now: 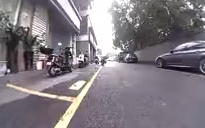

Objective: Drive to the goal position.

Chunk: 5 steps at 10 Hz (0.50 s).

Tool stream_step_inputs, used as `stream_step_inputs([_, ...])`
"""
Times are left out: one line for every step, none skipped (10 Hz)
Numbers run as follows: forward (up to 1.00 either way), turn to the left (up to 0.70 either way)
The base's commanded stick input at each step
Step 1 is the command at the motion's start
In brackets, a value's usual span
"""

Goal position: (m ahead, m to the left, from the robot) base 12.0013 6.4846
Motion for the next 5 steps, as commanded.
stream_step_inputs([0.45, 0.00])
stream_step_inputs([0.45, 0.00])
stream_step_inputs([0.45, 0.00])
stream_step_inputs([0.45, 0.00])
stream_step_inputs([0.45, 0.00])
